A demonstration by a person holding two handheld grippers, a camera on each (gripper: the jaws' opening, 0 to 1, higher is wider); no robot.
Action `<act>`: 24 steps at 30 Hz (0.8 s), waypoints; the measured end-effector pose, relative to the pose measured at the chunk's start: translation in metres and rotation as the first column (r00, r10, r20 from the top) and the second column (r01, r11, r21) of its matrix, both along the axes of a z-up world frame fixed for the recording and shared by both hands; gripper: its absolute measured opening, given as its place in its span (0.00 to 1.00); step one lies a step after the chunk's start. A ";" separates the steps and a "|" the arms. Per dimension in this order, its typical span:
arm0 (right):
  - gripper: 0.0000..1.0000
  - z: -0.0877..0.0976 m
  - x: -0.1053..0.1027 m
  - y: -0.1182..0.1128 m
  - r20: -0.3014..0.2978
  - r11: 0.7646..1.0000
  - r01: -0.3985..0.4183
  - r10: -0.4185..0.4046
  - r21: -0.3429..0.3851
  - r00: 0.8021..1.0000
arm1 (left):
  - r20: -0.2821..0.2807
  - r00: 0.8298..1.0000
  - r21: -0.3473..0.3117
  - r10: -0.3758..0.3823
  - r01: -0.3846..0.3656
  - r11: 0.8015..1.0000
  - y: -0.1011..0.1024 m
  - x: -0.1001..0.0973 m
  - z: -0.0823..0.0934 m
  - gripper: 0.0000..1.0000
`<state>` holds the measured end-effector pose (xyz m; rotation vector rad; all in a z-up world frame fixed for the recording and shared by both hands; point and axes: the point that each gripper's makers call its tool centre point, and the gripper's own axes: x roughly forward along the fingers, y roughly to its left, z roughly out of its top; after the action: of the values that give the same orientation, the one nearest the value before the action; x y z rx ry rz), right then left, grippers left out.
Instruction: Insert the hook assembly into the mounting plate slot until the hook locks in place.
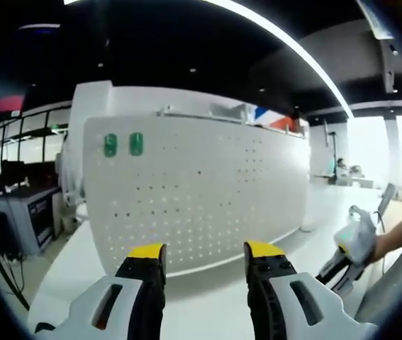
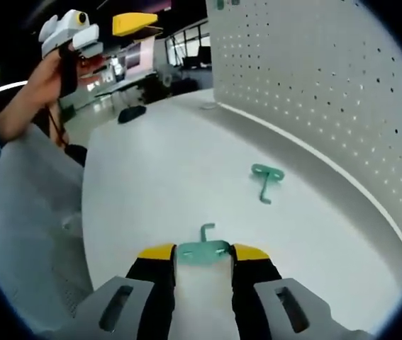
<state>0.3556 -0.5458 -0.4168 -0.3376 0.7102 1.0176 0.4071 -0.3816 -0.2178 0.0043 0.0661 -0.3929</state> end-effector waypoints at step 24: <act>0.29 0.039 0.016 0.002 0.121 0.999 -0.001 -0.004 0.042 0.993 | -0.013 0.999 0.006 -0.031 0.031 1.000 -0.007 -0.001 -0.001 0.45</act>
<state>0.3717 -0.5435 -0.3775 -0.3591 0.5788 1.0007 0.4057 -0.3881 -0.2188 0.0085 0.0799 -0.4235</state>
